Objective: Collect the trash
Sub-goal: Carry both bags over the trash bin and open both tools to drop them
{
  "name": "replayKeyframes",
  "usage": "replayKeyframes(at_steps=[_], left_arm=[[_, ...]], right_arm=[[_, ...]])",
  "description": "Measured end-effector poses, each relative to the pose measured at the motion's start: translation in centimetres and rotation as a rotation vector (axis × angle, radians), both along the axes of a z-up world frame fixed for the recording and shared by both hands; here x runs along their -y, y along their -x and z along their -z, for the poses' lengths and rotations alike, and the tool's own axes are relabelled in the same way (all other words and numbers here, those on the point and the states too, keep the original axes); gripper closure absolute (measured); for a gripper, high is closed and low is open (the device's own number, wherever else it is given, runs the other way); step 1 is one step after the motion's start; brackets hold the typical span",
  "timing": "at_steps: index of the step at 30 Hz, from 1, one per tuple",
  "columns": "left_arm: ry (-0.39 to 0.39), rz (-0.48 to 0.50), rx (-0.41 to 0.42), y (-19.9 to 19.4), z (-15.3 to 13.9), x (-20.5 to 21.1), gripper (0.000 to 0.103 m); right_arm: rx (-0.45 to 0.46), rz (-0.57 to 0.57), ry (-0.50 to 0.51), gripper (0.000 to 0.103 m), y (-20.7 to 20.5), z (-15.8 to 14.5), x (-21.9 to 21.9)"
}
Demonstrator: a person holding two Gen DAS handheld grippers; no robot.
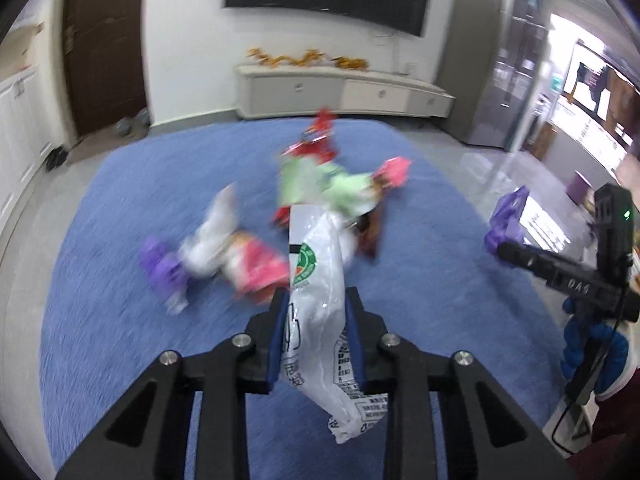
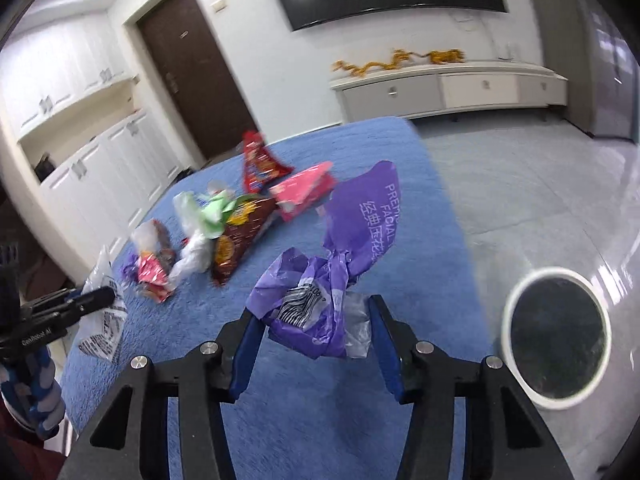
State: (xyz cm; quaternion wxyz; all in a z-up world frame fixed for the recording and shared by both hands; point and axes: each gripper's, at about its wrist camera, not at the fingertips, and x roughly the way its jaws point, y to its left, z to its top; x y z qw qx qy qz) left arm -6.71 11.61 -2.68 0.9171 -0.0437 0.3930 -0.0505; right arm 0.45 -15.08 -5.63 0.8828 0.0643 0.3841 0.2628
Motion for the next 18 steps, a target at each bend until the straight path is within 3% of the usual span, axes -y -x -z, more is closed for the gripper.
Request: replayKeyframes(at_steps=[4,10,18], left_arm=[[0.024,0.133,0.01,-3.3,-1.3,4.6,0.077],[-0.001,0.313,0.028,-9.2,-2.5,13.9,0.077],[-0.015,0.438,-0.013,-18.4,-1.3,27.4,0.076]], right_arm=[[-0.005,0.118,0.005,0.054,-0.2,0.2,4.1],[-0.016,0.321,0.039,0.054,-1.2,1.6,11.9],[-0.086,0.488,0.081,0.054,-4.6,5.7,19.9]])
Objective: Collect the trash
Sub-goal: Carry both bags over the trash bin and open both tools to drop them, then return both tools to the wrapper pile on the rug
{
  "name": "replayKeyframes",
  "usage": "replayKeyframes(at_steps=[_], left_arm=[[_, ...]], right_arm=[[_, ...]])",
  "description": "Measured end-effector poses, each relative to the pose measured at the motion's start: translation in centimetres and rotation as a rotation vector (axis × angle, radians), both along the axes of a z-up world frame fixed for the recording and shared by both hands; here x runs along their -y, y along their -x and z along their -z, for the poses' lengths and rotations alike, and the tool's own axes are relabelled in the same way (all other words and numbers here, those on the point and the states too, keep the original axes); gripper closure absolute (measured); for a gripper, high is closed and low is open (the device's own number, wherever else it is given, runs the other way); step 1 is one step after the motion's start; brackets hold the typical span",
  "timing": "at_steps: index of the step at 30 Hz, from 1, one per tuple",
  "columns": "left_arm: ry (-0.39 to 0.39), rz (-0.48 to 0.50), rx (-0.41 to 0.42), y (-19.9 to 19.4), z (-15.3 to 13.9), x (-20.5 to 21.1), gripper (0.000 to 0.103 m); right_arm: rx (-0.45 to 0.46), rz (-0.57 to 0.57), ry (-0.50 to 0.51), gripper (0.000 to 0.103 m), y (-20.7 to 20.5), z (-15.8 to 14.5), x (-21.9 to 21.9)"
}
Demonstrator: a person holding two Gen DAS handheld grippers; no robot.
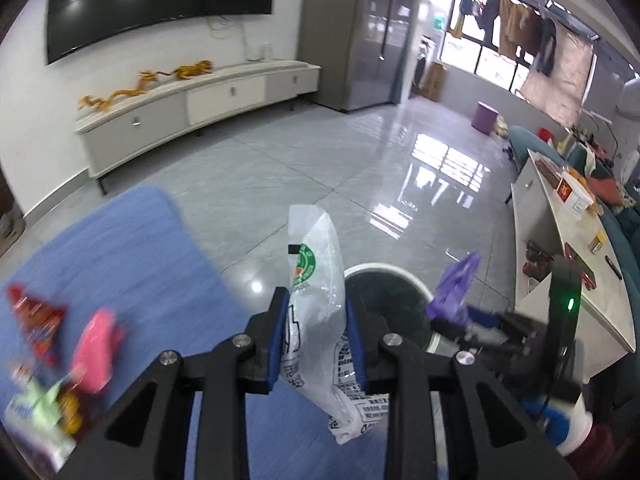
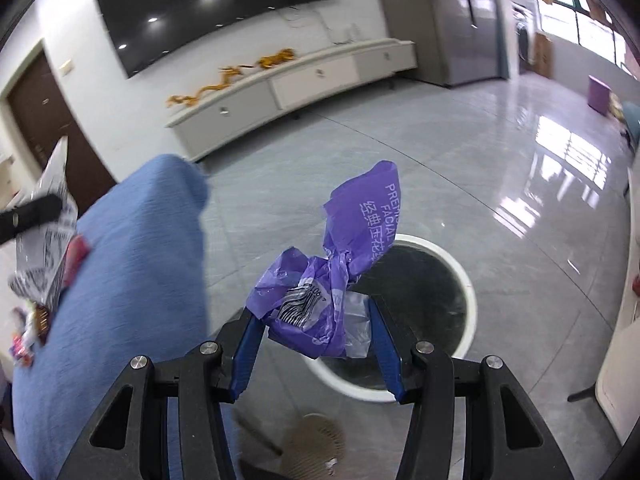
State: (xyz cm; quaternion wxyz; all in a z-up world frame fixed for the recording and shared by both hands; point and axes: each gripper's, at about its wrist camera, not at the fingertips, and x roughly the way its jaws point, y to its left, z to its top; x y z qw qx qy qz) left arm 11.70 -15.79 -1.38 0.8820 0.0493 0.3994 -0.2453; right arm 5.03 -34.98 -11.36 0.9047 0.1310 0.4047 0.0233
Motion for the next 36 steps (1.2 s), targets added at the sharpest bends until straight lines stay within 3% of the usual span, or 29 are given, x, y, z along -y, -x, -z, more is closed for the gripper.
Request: replayKeyframes(at_steps=[5,8,10,15,20,26,30,36], left_arm=[[0.011,0.036,-0.064,-4.6,2.7,6.7,0.076],[0.037,0.063,-0.151,-6.6,4.8,9.2,0.066],[0.036,0.063,-0.178,-7.5,5.9,10.3,0.049],[0.05,0.06,-0.202,-7.6,6.6,11.4,0.048],[0.026,0.052,-0.099,-5.4,4.6,10.6,0.048],[0.026,-0.042,0.057,-2.2,1.4,7.2,0.048],[-0.012,-0.089,0.167,1.0,-0.1,4.1,0.048],[-0.063,-0.148,0.245,4.8,-1.4,-1.4,0.048]], right_arm=[[-0.048,0.045,-0.001,0.051,-2.6,2.7,3.1],[-0.073,0.06,0.005,0.048,-3.8,4.1,4.4],[-0.091,0.08,0.015,0.037,-3.8,5.1,5.1],[-0.122,0.113,0.019,0.036,-3.4,6.2,6.4],[-0.106,0.142,0.004,0.036,-2.2,5.0,7.3],[-0.055,0.177,0.001,0.036,0.1,1.4,7.6],[-0.008,0.161,0.01,0.036,2.0,-1.8,6.0],[0.085,0.099,0.015,0.036,3.7,-6.7,2.0]])
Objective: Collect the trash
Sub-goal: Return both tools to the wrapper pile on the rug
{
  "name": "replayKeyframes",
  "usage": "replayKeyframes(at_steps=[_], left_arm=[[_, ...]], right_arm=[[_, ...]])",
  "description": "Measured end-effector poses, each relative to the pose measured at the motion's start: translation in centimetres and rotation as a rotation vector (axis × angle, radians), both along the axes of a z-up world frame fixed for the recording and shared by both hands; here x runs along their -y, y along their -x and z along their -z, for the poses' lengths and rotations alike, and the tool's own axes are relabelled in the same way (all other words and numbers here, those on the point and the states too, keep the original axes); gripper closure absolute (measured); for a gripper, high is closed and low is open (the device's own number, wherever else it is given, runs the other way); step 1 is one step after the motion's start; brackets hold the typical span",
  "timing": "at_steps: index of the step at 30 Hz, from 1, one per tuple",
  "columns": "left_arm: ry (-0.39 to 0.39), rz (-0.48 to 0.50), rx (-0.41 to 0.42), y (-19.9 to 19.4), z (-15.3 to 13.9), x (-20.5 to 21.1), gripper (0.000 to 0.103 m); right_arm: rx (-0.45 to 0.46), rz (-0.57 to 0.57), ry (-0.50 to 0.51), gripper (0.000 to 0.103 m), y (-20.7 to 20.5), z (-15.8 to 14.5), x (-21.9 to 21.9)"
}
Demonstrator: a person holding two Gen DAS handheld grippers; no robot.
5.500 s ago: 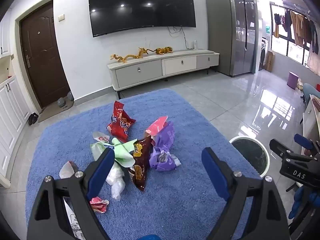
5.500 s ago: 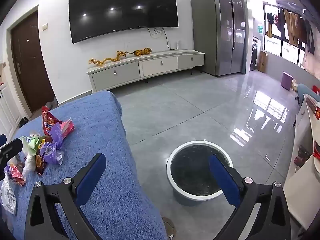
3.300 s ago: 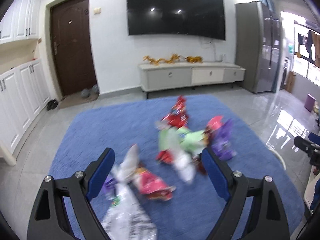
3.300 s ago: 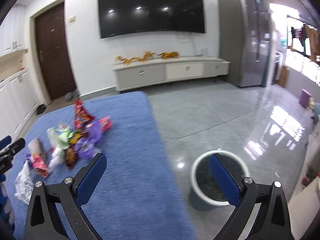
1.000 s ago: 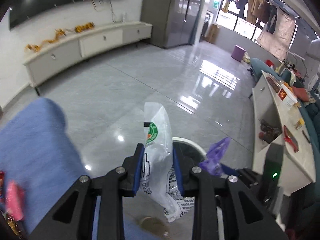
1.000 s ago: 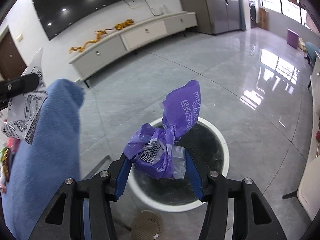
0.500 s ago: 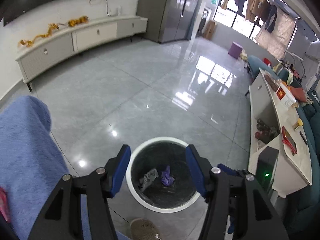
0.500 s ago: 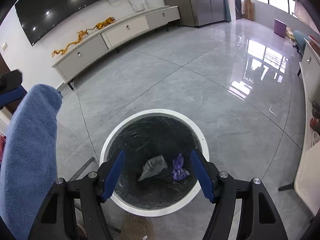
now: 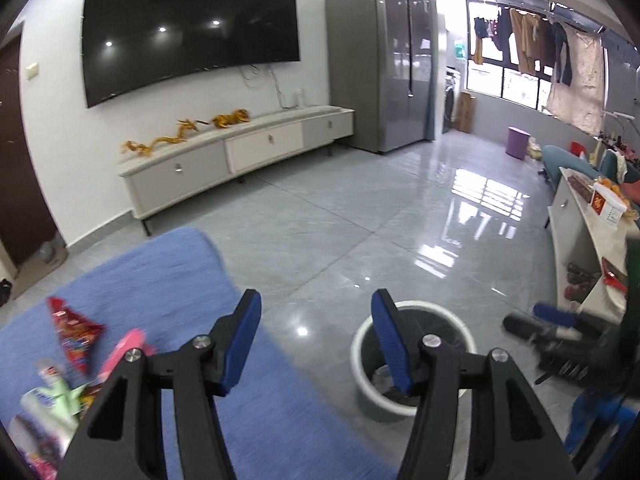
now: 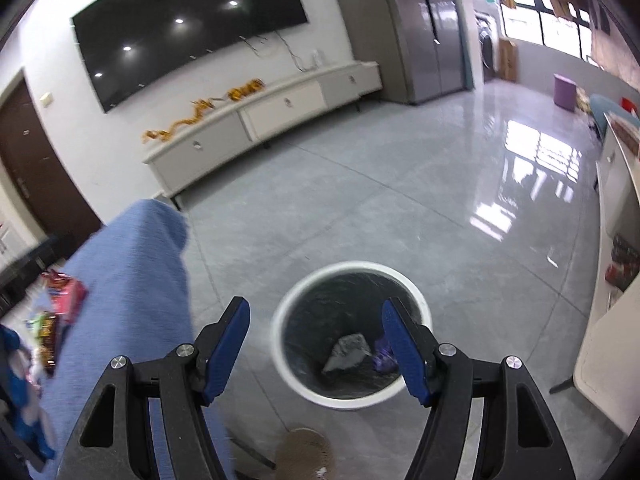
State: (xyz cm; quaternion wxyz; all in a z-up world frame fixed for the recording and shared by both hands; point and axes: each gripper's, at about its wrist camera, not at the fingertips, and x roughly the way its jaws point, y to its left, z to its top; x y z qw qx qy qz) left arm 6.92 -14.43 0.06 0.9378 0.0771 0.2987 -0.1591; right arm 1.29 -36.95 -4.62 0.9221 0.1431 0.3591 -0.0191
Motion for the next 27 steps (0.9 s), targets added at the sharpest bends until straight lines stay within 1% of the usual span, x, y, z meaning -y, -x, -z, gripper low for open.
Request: replayKeyframes(at_steps=[3,6,11,13,14,16,17,18,20,22,25,27], left_arm=[[-0.02,-0.043,0.003,1.4,-0.2,-2.8,0.048],[-0.026,-0.113,0.013,2.7,-0.3,-6.7,0.048],[-0.01,-0.293,0.006,4.8,-0.7,-14.8,0.048],[-0.014,-0.398,0.01,6.3,-1.0,-18.8,0.047],[-0.016,-0.435,0.01,6.9,-1.0,-20.2,0.047],[-0.011,-0.548,0.005,8.9,-1.2,-24.4,0.047],[-0.009,-0.585,0.003,9.5,-1.2,-25.8,0.047],[-0.008,-0.648,0.001,10.5,-1.1,-27.7,0.047],[0.0,-0.741,-0.013,12.0,-0.8,-30.5,0.047],[0.013,-0.814,-0.026,13.4,-0.6,-32.6,0.047],[0.027,-0.884,-0.029,15.1,-0.6,-34.1,0.047],[0.037,-0.904,-0.032,15.1,-0.6,-34.8,0.047]], right_arm=[[0.038,-0.051,-0.001,0.036,0.4,-2.0,-2.7],[0.064,-0.126,0.004,0.035,0.5,-3.4,-5.9],[0.094,-0.259,0.002,0.035,0.0,-4.3,-11.9],[0.106,-0.29,-0.011,0.035,-0.5,-4.1,-13.7],[0.109,-0.307,-0.023,0.034,-0.8,-3.9,-14.7],[0.091,-0.344,-0.056,0.034,-1.9,-3.0,-17.2],[0.083,-0.363,-0.064,0.034,-2.1,-2.6,-18.3],[0.076,-0.392,-0.068,0.034,-2.5,-2.2,-19.8],[0.069,-0.439,-0.058,0.034,-3.1,-1.7,-22.3],[0.073,-0.478,-0.059,0.034,-3.3,-1.5,-24.2],[0.081,-0.517,-0.071,0.034,-3.6,-1.3,-26.2],[0.083,-0.524,-0.079,0.034,-3.4,-1.0,-26.5]])
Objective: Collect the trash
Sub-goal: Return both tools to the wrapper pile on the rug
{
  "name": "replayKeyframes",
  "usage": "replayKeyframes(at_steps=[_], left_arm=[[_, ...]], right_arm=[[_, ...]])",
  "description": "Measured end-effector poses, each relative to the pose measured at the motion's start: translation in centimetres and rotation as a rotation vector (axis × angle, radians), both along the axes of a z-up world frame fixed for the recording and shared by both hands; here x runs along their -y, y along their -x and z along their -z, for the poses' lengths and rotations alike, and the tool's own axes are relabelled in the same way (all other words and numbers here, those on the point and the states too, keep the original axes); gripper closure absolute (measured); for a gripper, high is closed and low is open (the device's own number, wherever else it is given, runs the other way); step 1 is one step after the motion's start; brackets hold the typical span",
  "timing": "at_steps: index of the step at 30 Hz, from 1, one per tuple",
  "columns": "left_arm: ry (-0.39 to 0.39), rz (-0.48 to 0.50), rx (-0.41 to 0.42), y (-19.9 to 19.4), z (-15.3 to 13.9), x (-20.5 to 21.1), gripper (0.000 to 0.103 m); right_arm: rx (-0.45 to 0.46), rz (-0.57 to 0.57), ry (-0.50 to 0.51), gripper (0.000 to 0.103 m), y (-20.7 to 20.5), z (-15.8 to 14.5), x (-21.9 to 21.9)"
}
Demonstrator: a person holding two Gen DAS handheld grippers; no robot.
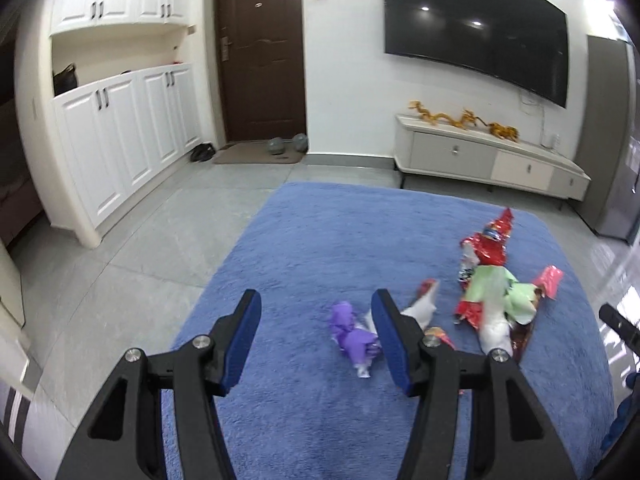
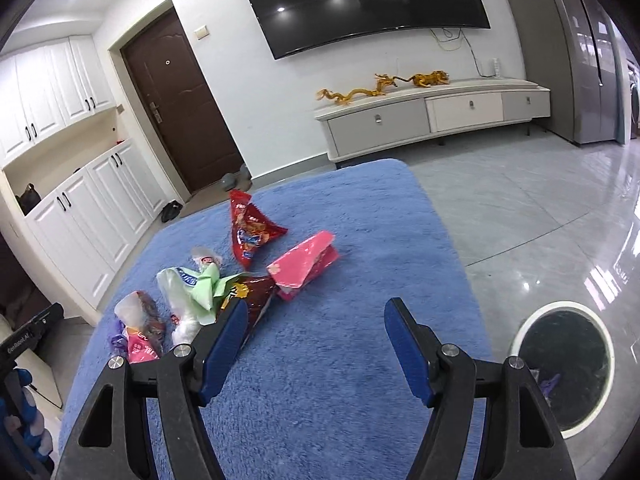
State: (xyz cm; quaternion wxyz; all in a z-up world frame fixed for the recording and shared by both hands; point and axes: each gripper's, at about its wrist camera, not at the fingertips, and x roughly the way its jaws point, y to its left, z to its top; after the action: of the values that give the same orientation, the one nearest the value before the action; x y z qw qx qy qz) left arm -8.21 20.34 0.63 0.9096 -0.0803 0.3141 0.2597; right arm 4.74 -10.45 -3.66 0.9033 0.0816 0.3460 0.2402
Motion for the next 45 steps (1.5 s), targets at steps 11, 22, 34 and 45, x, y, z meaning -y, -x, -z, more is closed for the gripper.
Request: replayKeyframes(at_steps=[11,22,34,45], left_arm=[[-0.015,0.0,-0.022,-0.2,0.2,1.3,0.047],[0.013,-0.07,-0.009,-0.4,1.8,-1.3,0.047],[0.04,-0.14,-0.003,-0.4,3.5,-4.8,0.047],[0.082,-0.16,-0.001,-0.4,4.3,-6.2,0.047]], right_arm=[[-0.022,0.007,0.007,0.034,0.0,1.5,0.5],[0.004,0.013,0.068,0.034,-0.6,1.5,-1.0],[-0.018,-0.005,0.11,0.034,-1.9,2.3,-3.3],[-0.035,-0.017,0.131,0.034,-2.6,2.8,-4.3]])
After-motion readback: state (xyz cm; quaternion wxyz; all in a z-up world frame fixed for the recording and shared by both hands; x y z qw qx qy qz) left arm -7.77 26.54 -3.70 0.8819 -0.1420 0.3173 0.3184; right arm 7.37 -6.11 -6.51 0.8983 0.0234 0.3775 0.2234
